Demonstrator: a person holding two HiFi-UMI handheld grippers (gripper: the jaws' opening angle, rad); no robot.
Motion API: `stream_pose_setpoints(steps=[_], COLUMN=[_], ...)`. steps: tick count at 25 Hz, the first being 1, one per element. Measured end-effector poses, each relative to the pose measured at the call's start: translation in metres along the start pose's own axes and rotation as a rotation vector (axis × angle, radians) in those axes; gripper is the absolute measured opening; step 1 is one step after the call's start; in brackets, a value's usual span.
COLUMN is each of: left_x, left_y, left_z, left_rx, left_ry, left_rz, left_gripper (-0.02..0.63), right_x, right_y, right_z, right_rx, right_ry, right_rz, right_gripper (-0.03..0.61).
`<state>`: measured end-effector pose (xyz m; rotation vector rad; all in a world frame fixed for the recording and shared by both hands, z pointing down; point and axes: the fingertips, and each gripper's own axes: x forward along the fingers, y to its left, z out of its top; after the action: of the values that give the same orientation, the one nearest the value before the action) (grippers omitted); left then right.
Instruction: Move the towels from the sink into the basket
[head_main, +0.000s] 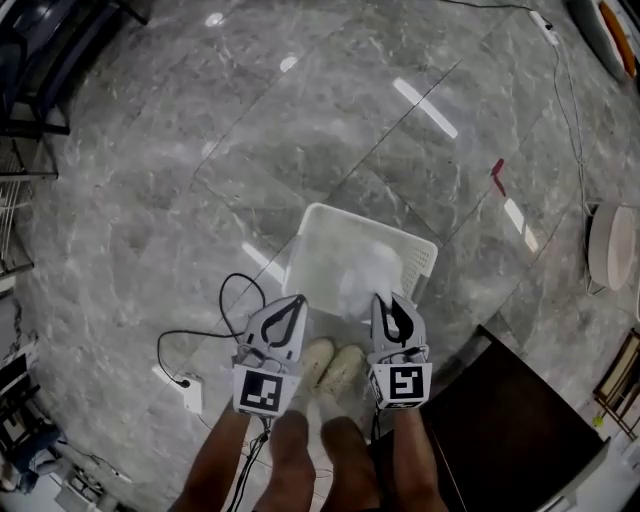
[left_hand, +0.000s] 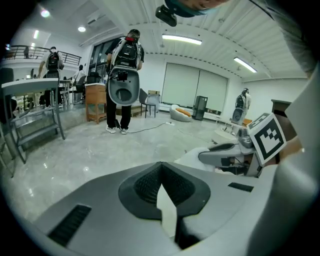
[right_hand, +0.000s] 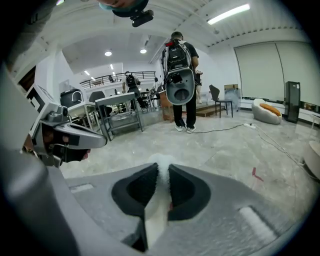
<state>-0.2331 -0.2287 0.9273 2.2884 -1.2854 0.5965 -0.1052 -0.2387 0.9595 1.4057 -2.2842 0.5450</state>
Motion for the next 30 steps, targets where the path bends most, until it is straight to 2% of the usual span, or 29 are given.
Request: stream_pose_setpoints(steps=[9,14,16,17,19,21,26,30], left_x=[0.046,0.051,0.051,0.052,0.052,0.050,0.043,0.032], left_y=[0.009,0.012,0.014,0.014,0.014,0.013,0.005,0.000], left_z=[-0.081,-0.102,-0.105,-0.106,-0.105,-0.102,-0.088,-0.067], left_rx=[-0.037,-0.042,-0.039,-0.036,-0.036,-0.034,-0.029,-0.021], left_ry=[0.035,0.048,0.051,0.051,0.047,0.041,0.024,0.004], left_rz=[-0.013,-0.004,-0.004,-0.003,0.000,0.002,0.000,0.003], left_gripper=[0.009,0.009,0.009,0.009,0.009,0.009,0.009,0.009], right_x=[0.056,0.065,0.066,0.067,0.069,0.067,0.056,0.043], right_y=[-0.003,-0.004,-0.003,-0.002,0.001,0.003,0.003,0.006], right_z=[-0.086,-0.109,-0.113,-0.115,-0.117,-0.117,-0.106,-0.083], right_rx=[-0.013,-0.010,0.008,0.022,0.040,0.043,0.042,0.030], right_ry=[0.051,0.056,0.051,0.050,0.052,0.051,0.042,0.032], right_rz=[0.022,0.019,0.024,0.032,0.047,0.050,0.046,0.069], right_gripper=[0.054,0.058,0.080,0.121,0.249,0.301,0.313,0.313])
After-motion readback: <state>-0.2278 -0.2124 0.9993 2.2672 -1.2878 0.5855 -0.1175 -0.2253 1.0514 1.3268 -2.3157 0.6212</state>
